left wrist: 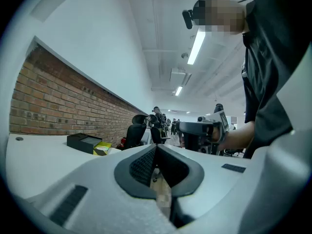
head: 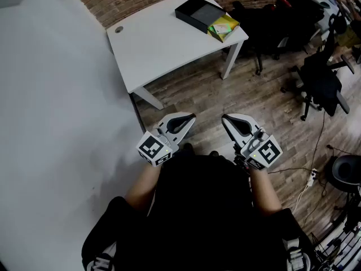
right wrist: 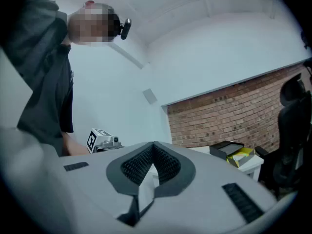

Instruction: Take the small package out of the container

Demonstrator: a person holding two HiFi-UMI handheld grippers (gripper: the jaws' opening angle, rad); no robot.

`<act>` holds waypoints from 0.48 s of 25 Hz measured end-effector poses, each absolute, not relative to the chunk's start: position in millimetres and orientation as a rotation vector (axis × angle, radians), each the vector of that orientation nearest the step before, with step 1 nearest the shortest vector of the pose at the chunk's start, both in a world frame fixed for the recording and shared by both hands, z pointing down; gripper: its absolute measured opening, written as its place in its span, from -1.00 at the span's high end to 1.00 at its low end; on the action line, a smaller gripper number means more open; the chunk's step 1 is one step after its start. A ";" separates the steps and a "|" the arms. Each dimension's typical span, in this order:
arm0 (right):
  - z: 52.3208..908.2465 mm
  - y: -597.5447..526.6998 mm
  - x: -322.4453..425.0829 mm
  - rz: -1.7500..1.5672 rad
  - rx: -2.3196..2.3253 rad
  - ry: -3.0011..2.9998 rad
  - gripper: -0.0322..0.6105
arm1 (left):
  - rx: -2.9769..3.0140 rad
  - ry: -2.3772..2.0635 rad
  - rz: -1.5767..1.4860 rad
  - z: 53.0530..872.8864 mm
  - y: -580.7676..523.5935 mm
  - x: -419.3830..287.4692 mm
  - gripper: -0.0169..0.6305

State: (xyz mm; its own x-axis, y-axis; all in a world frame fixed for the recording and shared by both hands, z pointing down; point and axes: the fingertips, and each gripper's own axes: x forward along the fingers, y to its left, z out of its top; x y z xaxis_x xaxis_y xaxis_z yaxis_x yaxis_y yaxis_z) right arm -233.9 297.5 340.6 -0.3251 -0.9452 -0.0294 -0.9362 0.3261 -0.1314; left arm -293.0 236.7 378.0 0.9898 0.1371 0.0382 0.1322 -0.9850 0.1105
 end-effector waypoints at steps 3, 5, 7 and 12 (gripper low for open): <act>351.7 317.8 -215.8 -0.178 -1.788 2.469 0.89 | 3.037 0.200 0.057 377.9 250.8 -281.6 0.90; 355.2 325.8 -204.2 -0.192 -1.806 2.463 0.89 | 3.041 0.197 0.059 378.4 257.5 -273.1 0.90; 352.4 329.9 -197.1 -0.172 -1.799 2.461 0.89 | 3.036 0.200 0.069 380.1 264.7 -265.3 0.90; 342.7 345.0 -193.3 -0.092 -1.743 2.490 0.89 | 3.025 0.241 0.082 382.6 286.0 -247.6 0.90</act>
